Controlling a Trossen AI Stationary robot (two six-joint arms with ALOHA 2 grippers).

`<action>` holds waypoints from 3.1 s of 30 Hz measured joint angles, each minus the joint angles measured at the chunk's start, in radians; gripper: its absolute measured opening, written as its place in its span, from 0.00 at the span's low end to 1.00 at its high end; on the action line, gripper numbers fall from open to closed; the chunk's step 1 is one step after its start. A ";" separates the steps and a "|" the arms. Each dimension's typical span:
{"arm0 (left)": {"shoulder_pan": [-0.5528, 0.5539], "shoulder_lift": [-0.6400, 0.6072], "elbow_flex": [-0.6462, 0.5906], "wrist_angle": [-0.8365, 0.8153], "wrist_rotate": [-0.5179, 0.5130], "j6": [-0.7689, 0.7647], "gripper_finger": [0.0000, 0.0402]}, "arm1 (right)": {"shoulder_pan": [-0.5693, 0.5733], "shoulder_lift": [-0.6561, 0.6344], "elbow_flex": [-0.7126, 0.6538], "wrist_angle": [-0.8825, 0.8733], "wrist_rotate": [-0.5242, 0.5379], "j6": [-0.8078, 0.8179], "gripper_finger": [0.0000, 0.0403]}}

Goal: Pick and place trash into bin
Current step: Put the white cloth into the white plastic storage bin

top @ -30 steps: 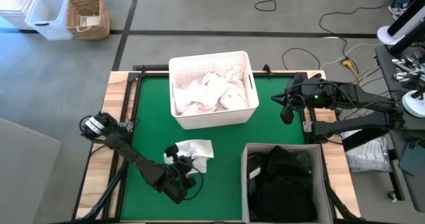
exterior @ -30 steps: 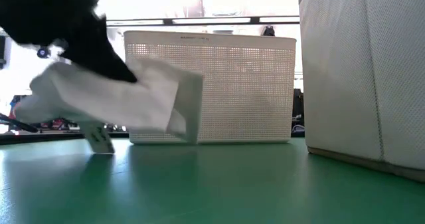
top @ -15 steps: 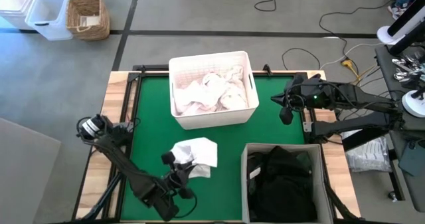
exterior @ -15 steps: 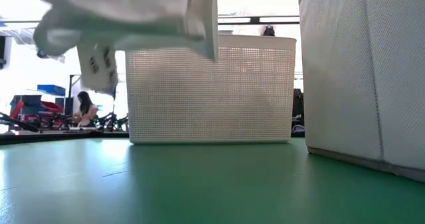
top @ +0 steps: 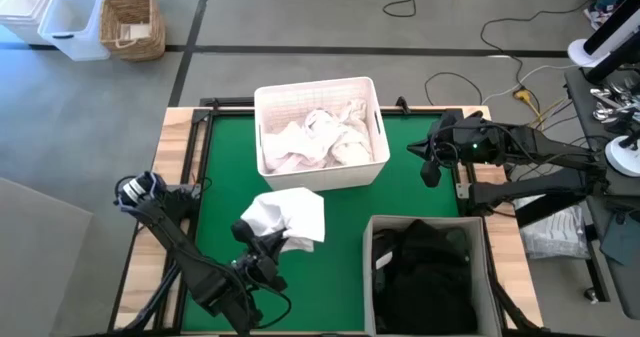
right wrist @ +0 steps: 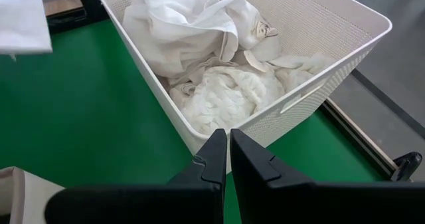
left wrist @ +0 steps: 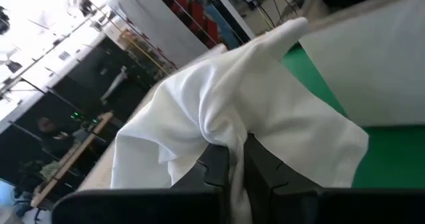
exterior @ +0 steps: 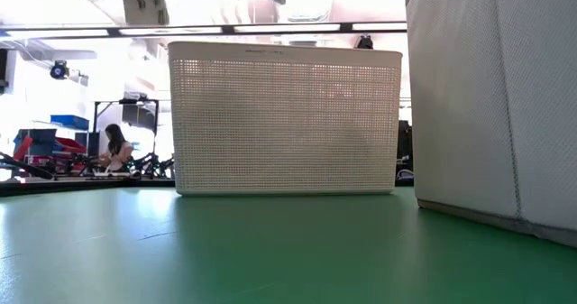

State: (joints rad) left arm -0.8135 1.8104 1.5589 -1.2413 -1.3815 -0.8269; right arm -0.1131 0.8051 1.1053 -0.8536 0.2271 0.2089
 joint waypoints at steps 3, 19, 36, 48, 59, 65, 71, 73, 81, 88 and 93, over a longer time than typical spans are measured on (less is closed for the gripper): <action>0.006 -0.013 0.041 -0.048 -0.023 0.000 0.00 | 0.000 0.000 0.000 0.000 0.000 0.000 0.03; 0.169 -0.172 0.100 -0.132 -0.076 0.172 0.00 | 0.000 0.000 0.000 0.010 0.000 -0.023 0.03; 0.484 -0.373 0.100 0.201 0.310 0.754 0.00 | 0.000 0.000 0.000 0.030 0.000 -0.054 0.03; 0.790 -0.354 0.100 0.624 0.805 1.240 0.00 | 0.000 0.000 0.000 0.029 0.000 -0.053 0.03; 1.047 -0.326 0.099 0.684 1.012 1.217 0.00 | 0.000 0.001 0.000 0.030 0.000 -0.036 0.03; 1.169 -0.325 0.095 0.642 1.151 1.117 0.01 | 0.000 0.001 0.000 0.030 0.000 -0.025 0.03; 1.275 -0.325 0.045 0.638 1.265 1.068 0.01 | 0.000 0.003 0.000 0.030 0.000 -0.018 0.03; 1.303 -0.325 0.026 0.637 1.336 1.040 0.01 | 0.000 0.003 0.000 0.030 0.000 -0.014 0.03; 1.357 -0.324 -0.041 0.635 1.342 0.950 0.01 | 0.000 0.003 0.000 0.030 0.000 0.001 0.03; 1.368 -0.324 -0.091 0.628 1.342 0.948 0.01 | 0.000 0.003 0.000 0.030 0.000 0.001 0.03; 1.368 -0.324 -0.126 0.639 1.342 0.948 0.02 | 0.000 0.003 0.000 0.030 0.000 0.001 0.03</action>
State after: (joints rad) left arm 0.5549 1.4860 1.4333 -0.6027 -0.0399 0.1208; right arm -0.1135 0.8078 1.1049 -0.8238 0.2272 0.2100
